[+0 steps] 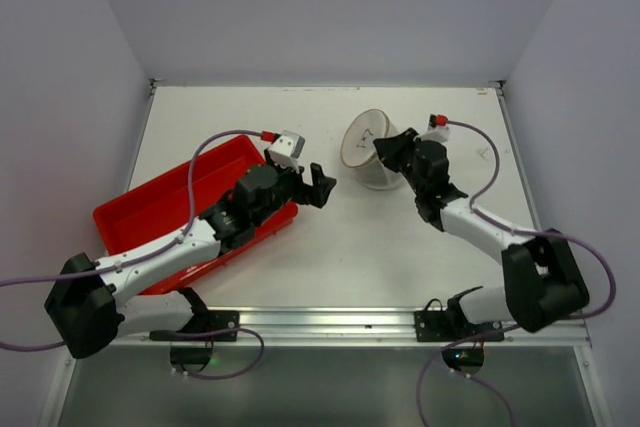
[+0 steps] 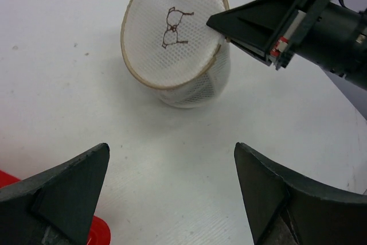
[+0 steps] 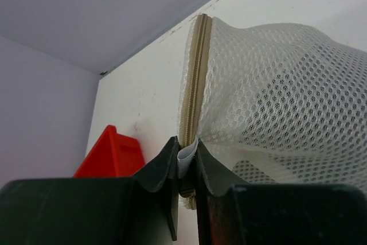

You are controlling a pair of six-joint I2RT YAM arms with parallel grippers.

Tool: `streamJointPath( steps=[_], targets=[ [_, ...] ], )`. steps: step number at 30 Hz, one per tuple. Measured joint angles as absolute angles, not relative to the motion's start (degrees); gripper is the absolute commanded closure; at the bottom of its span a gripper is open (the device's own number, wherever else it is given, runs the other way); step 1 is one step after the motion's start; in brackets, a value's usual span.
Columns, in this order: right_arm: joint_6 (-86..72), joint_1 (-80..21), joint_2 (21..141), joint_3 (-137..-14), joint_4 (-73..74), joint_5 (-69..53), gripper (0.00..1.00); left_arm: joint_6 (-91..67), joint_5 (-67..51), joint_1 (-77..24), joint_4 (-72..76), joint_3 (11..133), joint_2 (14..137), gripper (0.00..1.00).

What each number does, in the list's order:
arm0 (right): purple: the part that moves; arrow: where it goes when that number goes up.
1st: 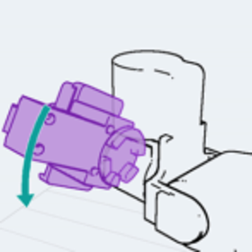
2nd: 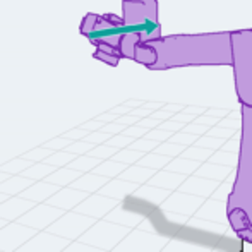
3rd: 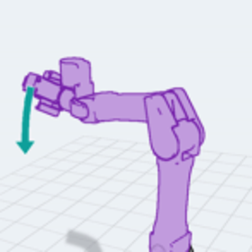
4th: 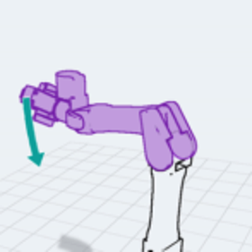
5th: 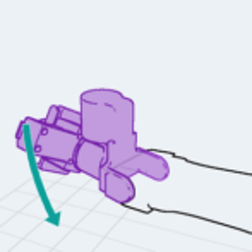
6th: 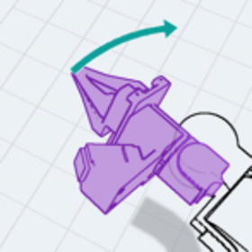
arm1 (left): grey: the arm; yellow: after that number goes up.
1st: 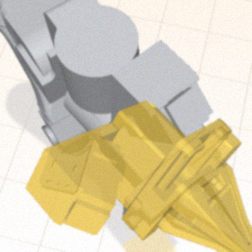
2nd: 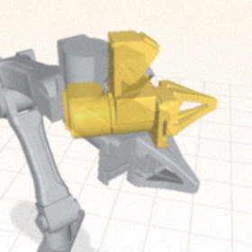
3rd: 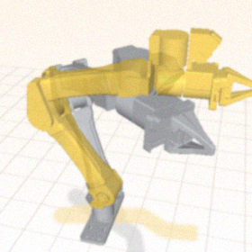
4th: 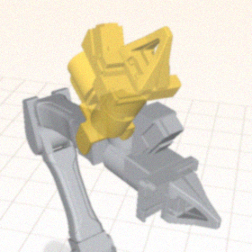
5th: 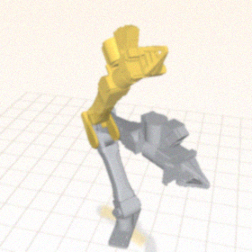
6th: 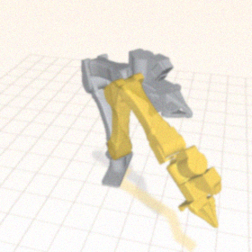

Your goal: Unzip the laundry bag and remove the bra

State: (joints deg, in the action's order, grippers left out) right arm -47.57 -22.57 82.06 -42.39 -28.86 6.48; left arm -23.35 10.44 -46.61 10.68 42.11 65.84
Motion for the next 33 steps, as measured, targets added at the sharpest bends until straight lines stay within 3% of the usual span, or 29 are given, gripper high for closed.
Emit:
streamJointPath(
  steps=[5,13,19,33],
  targets=[
    [-51.9,-23.4,68.3,-31.3,-28.4,6.9,0.87,-18.7,4.5,-46.6,11.0,46.6,71.3,0.08],
    [-54.5,-23.4,58.7,-22.7,-27.0,5.7,0.87,-9.8,-7.4,-46.7,15.7,46.0,73.5,0.10],
    [-58.4,-23.4,57.7,-20.3,-31.4,2.9,0.88,-3.1,-14.3,-48.4,20.7,44.9,78.1,0.12],
    [-63.8,-23.4,59.4,-16.0,-39.7,0.0,0.88,3.9,-10.2,-51.6,19.4,51.3,89.6,0.28]
  ],
)
